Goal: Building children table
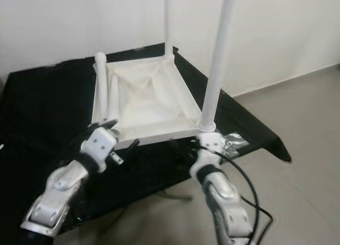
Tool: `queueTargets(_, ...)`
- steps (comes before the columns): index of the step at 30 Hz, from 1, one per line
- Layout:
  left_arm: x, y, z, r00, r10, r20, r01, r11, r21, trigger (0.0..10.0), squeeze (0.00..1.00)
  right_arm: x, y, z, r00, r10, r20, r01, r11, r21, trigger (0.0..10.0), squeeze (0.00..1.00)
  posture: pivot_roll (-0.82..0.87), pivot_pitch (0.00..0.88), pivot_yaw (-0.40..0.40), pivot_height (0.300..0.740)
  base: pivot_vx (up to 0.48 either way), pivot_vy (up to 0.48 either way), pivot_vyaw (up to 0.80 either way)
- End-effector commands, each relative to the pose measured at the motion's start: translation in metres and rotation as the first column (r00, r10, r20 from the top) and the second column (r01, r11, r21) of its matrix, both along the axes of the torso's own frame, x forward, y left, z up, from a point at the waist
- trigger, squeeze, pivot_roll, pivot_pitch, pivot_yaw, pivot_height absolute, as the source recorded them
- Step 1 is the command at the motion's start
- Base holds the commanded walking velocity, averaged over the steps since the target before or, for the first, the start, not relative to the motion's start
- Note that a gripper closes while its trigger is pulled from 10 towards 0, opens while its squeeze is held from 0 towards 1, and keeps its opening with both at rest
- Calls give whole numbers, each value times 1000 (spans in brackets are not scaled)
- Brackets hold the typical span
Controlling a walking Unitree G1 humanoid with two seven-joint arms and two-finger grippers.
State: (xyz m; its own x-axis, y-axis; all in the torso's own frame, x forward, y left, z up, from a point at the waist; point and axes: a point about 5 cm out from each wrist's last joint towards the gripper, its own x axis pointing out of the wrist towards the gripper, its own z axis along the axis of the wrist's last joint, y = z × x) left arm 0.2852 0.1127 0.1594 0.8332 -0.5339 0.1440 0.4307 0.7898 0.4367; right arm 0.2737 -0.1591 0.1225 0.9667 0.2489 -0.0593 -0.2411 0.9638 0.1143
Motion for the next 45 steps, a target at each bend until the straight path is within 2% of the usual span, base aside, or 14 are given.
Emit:
queueTargets(1, 1, 7, -8, 1000, 25, -7, -25, 998, 55, 10000, 0, -2, 15, 6, 995, 84, 46, -83, 996, -33, 10000, 0, -80, 0, 19, 740, 0, 0, -800)
queueTargets(9, 4, 12, -5, 997, 67, 43, -71, 993, 97, 10000, 0, -5, 24, 13, 981, 166, 104, -157, 983, -89, 10000, 0, -77, 0, 15, 740, 0, 0, -393)
queueTargets(12, 8, 20, -4, 993, 90, 81, -103, 978, 184, 10000, 0, -6, 27, 15, 973, 200, 118, -185, 975, -125, 10000, 0, -75, 0, 16, 740, 0, 0, 0)
queueTargets(16, 10, 27, -4, 989, 108, 98, -128, 965, 228, 10000, 0, -8, 30, 16, 963, 237, 126, -216, 964, -158, 10000, 0, -75, 0, 17, 740, 0, 0, 0)
queueTargets(17, 11, 36, -2, 986, 113, 118, -143, 947, 288, 10000, 0, -13, 33, 15, 947, 302, 113, -273, 937, -217, 10000, 0, -71, 3, 16, 740, 0, 0, 0)
queueTargets(19, 11, 39, -2, 986, 112, 126, -147, 939, 311, 10000, 0, -15, 34, 14, 940, 325, 106, -294, 927, -235, 10000, 0, -71, 3, 16, 740, 0, 0, 0)
queueTargets(20, 11, 44, -2, 985, 108, 133, -149, 923, 355, 10000, 0, -21, 36, 11, 920, 386, 69, -354, 894, -276, 10000, 0, -67, 7, 13, 740, 0, 0, 0)
queueTargets(33, 12, 45, -3, 986, 83, 143, -138, 887, 442, 10000, 0, -36, 29, 2, 913, 407, 1, -386, 867, -315, 10000, 0, -75, 15, 19, 740, 0, 0, 0)
queueTargets(35, 13, 46, -2, 986, 60, 157, -130, 863, 489, 10000, 0, -36, 30, 2, 910, 415, 2, -393, 863, -317, 10000, 0, -72, 18, 19, 740, 0, 0, 0)
queueTargets(38, 13, 47, -2, 985, 53, 161, -128, 854, 504, 10000, 0, -36, 30, 3, 908, 418, 2, -396, 861, -319, 10000, 0, -72, 19, 19, 740, 0, 0, 0)
queueTargets(39, 14, 52, -2, 984, 45, 172, -134, 825, 550, 10000, 0, -36, 31, 3, 906, 423, 2, -400, 859, -318, 10000, 0, -73, 20, 20, 740, 0, 0, 0)
queueTargets(41, 15, 56, -3, 983, 42, 177, -140, 797, 588, 10000, 0, -37, 31, 3, 905, 425, 2, -403, 858, -318, 10000, 0, -74, 21, 20, 740, 0, 0, 0)
queueTargets(43, 16, 56, -4, 983, 42, 177, -141, 790, 596, 10000, 0, -37, 31, 3, 905, 426, 2, -403, 858, -318, 10000, 0, -74, 21, 20, 740, 0, 0, 0)
queueTargets(45, 17, 57, -8, 984, 43, 174, -145, 761, 632, 10000, 0, -37, 32, 3, 904, 427, 1, -405, 857, -318, 10000, 0, -75, 22, 21, 740, 0, 0, 0)
